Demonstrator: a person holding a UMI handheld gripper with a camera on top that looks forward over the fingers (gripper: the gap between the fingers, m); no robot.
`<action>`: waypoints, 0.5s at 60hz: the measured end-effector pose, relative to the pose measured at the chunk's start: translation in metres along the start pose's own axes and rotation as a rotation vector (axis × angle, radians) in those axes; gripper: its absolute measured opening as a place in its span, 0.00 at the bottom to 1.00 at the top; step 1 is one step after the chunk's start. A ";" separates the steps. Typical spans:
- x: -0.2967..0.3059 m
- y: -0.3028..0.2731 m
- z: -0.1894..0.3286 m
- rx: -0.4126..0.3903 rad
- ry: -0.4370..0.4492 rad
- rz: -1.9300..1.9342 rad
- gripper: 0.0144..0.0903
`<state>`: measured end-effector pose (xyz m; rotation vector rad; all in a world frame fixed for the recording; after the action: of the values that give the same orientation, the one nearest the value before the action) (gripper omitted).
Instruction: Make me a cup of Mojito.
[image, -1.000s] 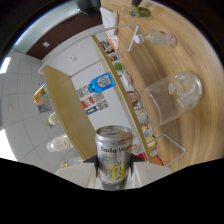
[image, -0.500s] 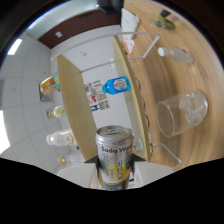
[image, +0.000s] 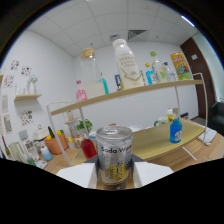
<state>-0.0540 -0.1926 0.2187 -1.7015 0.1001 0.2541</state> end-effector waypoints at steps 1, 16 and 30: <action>0.000 0.007 0.002 -0.011 0.000 -0.022 0.47; 0.002 0.092 0.019 -0.140 0.003 -0.123 0.47; 0.007 0.134 0.026 -0.207 0.006 -0.150 0.48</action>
<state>-0.0782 -0.1866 0.0845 -1.9053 -0.0515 0.1509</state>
